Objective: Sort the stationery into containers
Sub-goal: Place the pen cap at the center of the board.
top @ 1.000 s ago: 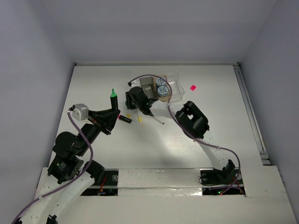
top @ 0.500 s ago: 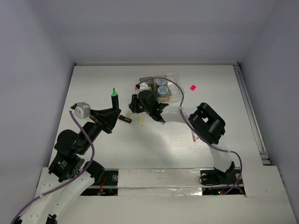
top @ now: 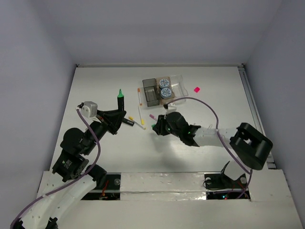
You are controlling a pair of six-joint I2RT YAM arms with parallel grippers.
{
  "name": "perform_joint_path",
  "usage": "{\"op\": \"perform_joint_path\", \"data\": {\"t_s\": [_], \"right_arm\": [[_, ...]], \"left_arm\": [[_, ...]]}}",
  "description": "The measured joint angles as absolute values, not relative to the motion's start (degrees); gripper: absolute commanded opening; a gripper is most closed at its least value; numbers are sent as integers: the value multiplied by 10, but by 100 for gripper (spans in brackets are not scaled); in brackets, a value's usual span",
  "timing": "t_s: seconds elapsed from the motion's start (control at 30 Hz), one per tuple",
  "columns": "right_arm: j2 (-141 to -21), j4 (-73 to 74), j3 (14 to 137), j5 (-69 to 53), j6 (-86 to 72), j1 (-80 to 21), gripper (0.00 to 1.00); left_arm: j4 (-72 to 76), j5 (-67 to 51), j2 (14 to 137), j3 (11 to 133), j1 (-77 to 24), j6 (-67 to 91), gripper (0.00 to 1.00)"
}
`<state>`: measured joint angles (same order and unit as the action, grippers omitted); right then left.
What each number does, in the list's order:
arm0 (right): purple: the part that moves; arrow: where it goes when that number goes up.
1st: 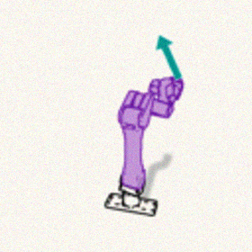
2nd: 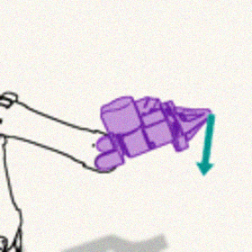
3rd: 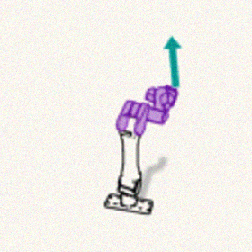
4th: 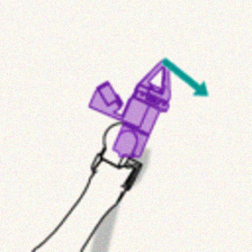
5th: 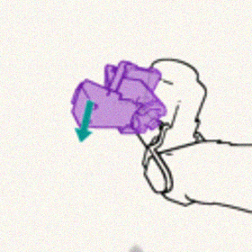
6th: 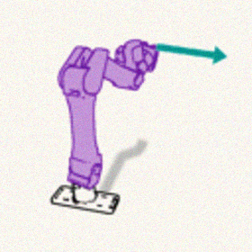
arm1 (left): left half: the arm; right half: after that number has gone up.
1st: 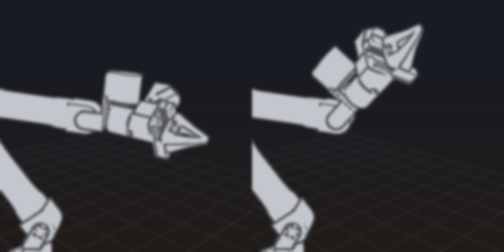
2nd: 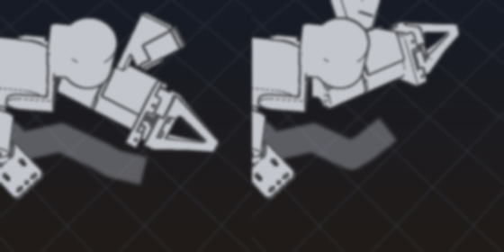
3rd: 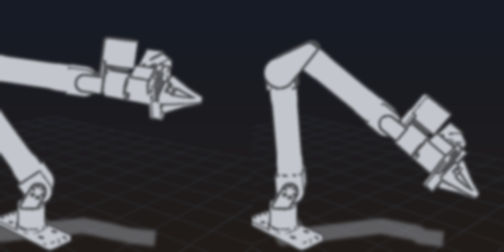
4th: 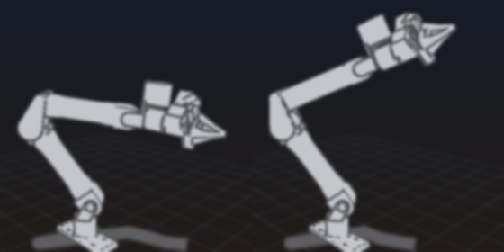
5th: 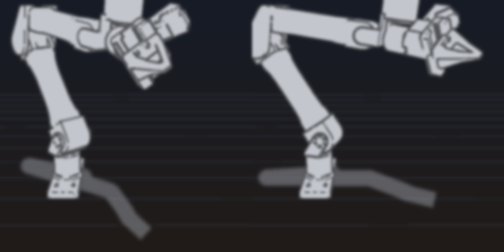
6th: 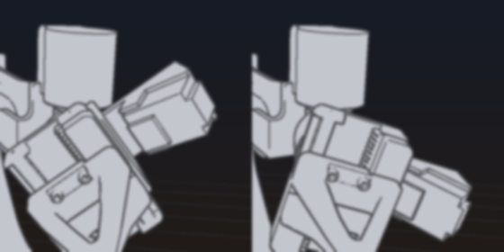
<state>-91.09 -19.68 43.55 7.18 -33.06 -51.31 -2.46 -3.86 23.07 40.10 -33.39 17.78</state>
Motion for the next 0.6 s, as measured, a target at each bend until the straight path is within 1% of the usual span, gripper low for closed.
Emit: {"op": "perform_joint_path", "data": {"t_s": [0.1,0.23,0.33,0.37,0.47,0.53,0.6], "right_arm": [[-873,-153,389,96,-345,-542,30],[-866,-96,382,136,-369,-593,33],[-872,-69,382,157,-390,-620,42],[-878,-60,384,164,-396,-626,46],[-897,-43,399,185,-415,-637,55],[-900,-37,404,192,-421,-639,58],[-900,-24,409,200,-423,-639,65]], "left_arm": [[-25,-43,239,401,-334,178,0],[-25,-48,252,401,-334,178,0],[-25,-51,262,401,-334,178,0],[-25,-53,265,401,-334,178,0],[-25,-56,270,401,-334,178,0],[-25,-56,272,401,-334,178,0],[-25,-56,272,401,-334,178,0]]}}
